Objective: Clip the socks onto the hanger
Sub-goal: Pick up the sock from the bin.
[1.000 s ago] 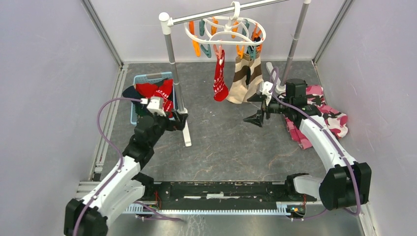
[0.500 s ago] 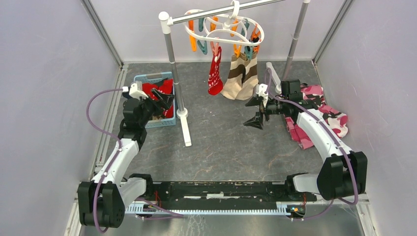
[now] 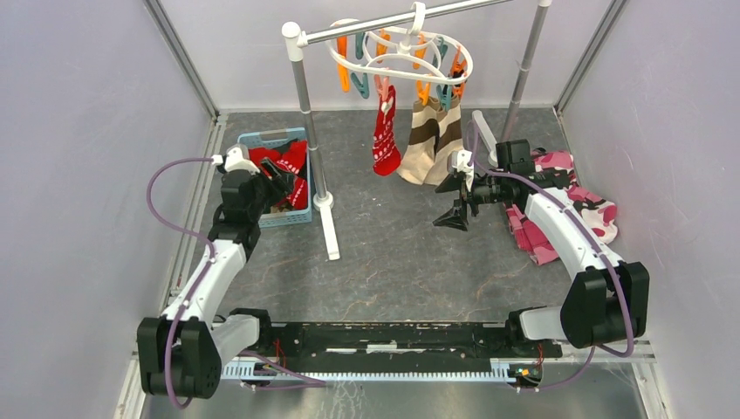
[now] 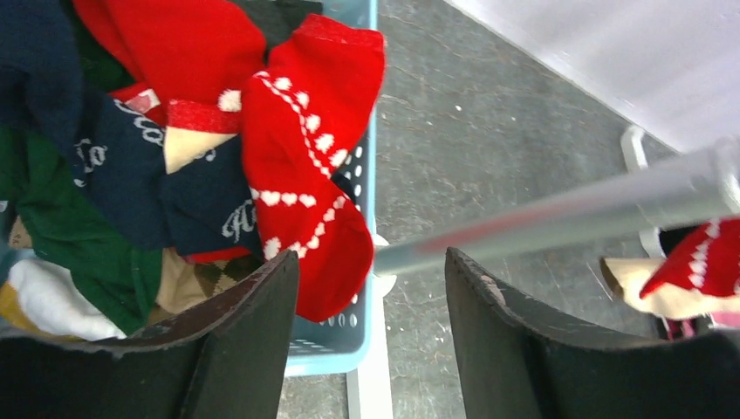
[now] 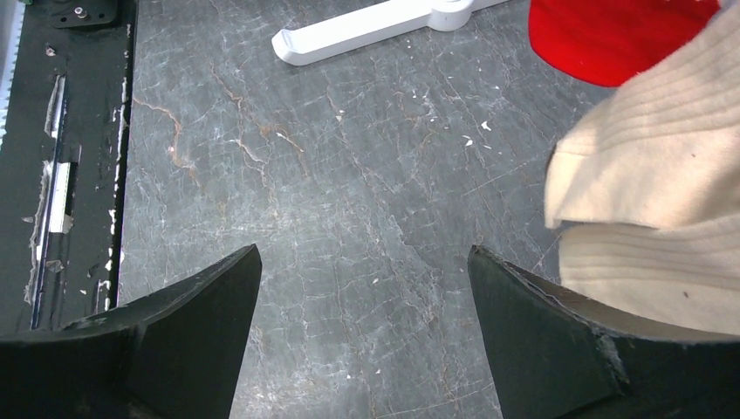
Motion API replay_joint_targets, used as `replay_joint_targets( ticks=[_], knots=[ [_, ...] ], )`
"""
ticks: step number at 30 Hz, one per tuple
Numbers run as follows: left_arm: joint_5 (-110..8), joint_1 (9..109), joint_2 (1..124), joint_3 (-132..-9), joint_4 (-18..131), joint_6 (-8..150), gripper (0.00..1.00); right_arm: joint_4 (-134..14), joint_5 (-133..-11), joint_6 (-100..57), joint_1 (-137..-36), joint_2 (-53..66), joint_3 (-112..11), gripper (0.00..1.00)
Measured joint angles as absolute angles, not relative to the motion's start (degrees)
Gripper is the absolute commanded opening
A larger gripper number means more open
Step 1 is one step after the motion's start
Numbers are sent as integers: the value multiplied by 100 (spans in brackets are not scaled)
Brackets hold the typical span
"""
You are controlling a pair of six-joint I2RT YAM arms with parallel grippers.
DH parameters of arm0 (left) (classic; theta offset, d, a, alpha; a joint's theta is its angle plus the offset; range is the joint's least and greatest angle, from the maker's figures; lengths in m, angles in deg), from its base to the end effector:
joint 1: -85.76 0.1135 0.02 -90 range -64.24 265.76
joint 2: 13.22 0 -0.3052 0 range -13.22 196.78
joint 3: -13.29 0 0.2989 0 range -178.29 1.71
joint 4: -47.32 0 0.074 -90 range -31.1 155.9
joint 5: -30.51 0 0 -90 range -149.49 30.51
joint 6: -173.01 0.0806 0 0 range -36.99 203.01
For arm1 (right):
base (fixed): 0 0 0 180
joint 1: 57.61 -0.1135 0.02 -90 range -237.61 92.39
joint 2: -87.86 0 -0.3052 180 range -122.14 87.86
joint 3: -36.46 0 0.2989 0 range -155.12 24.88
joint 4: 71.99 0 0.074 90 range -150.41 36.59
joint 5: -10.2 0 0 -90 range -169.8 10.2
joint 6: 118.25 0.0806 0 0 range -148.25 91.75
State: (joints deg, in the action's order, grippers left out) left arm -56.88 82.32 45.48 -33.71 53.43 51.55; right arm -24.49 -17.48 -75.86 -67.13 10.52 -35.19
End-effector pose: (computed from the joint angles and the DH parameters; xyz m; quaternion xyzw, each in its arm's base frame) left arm 0.3005 -0.0217 0.2664 -0.1826 0.7870 -0.1942 0.5563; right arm 0.3011 0.1229 0.2924 -0.5317 0.6350 0.3759 0.4156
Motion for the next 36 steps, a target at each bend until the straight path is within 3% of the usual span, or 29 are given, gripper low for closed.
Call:
replay_joint_targets(
  ticks=[13, 20, 25, 27, 36],
  knots=[
    [-6886, 8247, 6616, -5447, 6709, 5205, 62, -2191, -1748, -7698, -6713, 1011, -3613, 93],
    [-6862, 8247, 7722, -6151, 7050, 5752, 46, -2088, -1730, -7807, -6713, 1011, -3644, 93],
    [-6792, 8247, 8096, -6182, 7262, 6077, 14, -1955, -1691, -7917, -6713, 1011, -3698, 92],
    [-6785, 8247, 8102, -6199, 7281, 6174, 6, -1876, -1678, -7969, -6713, 1011, -3718, 92],
    [-6634, 8247, 7282, -6239, 7277, 6368, 2, -1736, -1623, -8104, -6713, 998, -3779, 92]
  ],
)
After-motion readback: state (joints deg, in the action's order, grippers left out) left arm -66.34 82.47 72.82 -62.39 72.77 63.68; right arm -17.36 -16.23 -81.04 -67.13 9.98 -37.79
